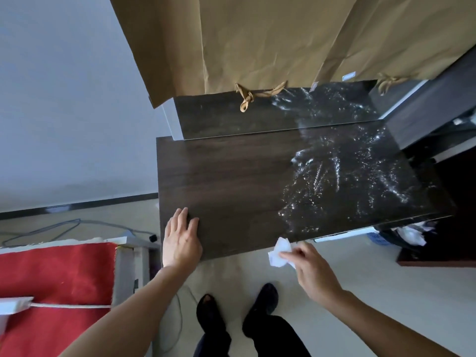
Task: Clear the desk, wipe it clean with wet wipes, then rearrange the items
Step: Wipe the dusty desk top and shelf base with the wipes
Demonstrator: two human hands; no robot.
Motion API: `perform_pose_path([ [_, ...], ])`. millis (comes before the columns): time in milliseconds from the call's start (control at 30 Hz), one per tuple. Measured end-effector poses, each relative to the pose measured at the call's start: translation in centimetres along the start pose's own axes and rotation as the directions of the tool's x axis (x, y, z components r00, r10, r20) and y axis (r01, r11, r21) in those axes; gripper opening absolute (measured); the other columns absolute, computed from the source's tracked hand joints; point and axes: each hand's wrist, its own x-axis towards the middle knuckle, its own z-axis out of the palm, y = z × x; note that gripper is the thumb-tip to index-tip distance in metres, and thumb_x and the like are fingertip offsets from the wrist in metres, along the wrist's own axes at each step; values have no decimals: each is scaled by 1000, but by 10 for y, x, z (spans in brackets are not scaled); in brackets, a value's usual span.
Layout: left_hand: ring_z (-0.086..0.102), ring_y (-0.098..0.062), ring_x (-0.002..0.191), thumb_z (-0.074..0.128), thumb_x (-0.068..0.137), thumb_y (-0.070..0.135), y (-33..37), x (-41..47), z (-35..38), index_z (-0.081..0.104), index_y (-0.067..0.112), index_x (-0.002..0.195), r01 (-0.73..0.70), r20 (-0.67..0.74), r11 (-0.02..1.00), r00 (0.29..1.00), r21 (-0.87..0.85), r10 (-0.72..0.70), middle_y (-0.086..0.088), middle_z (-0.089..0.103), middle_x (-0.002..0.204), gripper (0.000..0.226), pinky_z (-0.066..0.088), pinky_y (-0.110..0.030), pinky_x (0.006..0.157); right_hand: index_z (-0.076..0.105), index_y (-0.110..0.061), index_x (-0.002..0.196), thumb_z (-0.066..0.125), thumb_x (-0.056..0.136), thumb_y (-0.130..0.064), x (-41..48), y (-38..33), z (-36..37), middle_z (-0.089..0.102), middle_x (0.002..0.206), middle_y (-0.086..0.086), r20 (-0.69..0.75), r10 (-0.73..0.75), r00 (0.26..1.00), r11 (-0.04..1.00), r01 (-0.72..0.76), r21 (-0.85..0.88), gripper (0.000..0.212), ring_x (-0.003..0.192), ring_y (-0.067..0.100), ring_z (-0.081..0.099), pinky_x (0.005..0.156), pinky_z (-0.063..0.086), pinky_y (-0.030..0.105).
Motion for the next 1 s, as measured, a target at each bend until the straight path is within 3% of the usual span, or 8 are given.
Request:
perform_pose_path([
  [233,43,-40,128,51,72,-1,100,42,29,62,2,115,53,-52,971,996,-233,-66,-23,52,132,45,36,-46,106,67,-16,114,55,73,15,133,50,-81,50,97,14,-295,244,924,964,-263,-26,52,85,35,56,69,49,37],
  [433,22,-34,141,46,78,-5,154,71,61,50,2,131,352,-152,897,904,-269,-400,-18,35,148,54,12,-41,118,61,-18,114,51,77,8,247,28,-40,45,115,11,-161,63,985,996,-72,-53,47,96,30,52,65,42,32],
  [533,26,-37,139,41,75,-1,161,74,75,50,0,128,374,-226,902,880,-214,-418,-21,38,146,54,8,-41,117,61,-12,115,53,71,14,250,35,-14,50,107,14,-37,-171,985,981,166,-97,51,92,33,53,57,45,34],
  [600,25,-37,139,42,75,1,161,75,81,49,0,128,385,-236,909,879,-158,-414,-21,37,146,53,7,-42,116,60,-8,118,56,70,16,253,71,-22,53,103,17,-35,-191,981,978,187,-94,54,91,36,53,56,47,37],
  [733,22,-36,140,44,75,2,164,77,83,47,2,129,416,-231,904,874,-100,-428,-21,34,148,54,11,-46,116,53,-3,126,49,75,14,276,161,-73,47,110,21,-149,59,987,980,-86,-179,54,99,39,48,74,50,48],
  [833,18,-36,141,41,77,6,166,78,81,45,3,132,432,-192,899,878,-78,-438,-21,30,150,55,9,-46,116,47,-1,128,49,76,12,288,159,-74,44,115,24,-234,209,949,954,-251,-167,53,101,39,46,82,48,46],
  [933,15,-35,142,40,78,8,168,79,78,43,5,134,446,-186,893,875,-55,-448,-20,28,151,57,8,-46,116,49,1,127,47,72,13,271,88,-39,49,108,23,-100,-58,993,991,45,-126,56,92,39,50,73,50,43],
  [1000,15,-34,142,38,78,10,170,80,77,43,5,135,449,-186,892,873,-54,-450,-20,27,151,57,8,-46,116,54,1,123,46,67,13,256,62,-21,53,103,24,16,-293,956,952,293,-83,59,87,40,53,65,51,43],
])
